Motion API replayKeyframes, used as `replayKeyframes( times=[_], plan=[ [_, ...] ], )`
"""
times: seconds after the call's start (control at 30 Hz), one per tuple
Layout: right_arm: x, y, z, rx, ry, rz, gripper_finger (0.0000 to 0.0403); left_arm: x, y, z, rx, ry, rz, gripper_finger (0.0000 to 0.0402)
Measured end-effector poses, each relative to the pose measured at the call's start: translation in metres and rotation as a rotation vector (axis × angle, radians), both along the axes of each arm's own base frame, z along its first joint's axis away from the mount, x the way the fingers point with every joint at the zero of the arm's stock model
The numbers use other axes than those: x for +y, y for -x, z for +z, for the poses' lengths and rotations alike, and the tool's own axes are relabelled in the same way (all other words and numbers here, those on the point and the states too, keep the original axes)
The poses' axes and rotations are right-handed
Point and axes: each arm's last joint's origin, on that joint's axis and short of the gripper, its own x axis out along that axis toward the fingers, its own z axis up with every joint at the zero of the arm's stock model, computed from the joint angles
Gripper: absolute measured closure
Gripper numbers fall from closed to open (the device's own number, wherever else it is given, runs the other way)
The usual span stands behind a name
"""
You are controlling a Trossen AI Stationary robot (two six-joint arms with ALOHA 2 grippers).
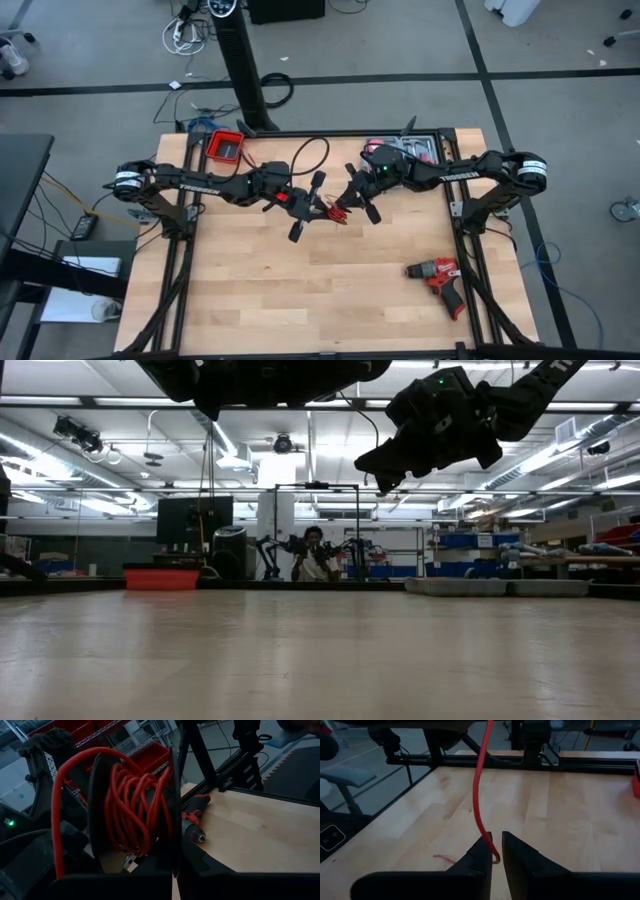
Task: Coil cords
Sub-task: Coil the red wire onto the black spool
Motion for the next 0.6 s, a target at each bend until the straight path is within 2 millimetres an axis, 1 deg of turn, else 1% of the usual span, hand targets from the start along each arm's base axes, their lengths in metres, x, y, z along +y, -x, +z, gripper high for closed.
replayKeyframes(
  times=[0.1, 0.27, 0.47, 0.6],
  plan=[
    [0.0, 0.0, 0.0, -0.001, 0.003, 0.001, 0.0364, 0.0, 0.0, 0.0, 0.0, 0.0, 0.0, 0.0396],
    [0.0002, 0.0003, -0.0009, -0.002, 0.025, 0.012, 0.0397, 0.0, 0.0, 0.0, 0.0, 0.0, 0.0, 0.0396],
    [-0.0014, 0.0015, -0.0027, 0.015, 0.03, 0.011, 0.04, 0.0, 0.0, 0.0, 0.001, 0.004, 0.001, 0.0396],
    [-0.0011, 0.0006, -0.0011, -0.005, 0.043, 0.004, 0.0401, 0.0001, 0.0, 0.0001, 0.002, 0.006, 0.003, 0.0396]
  ],
)
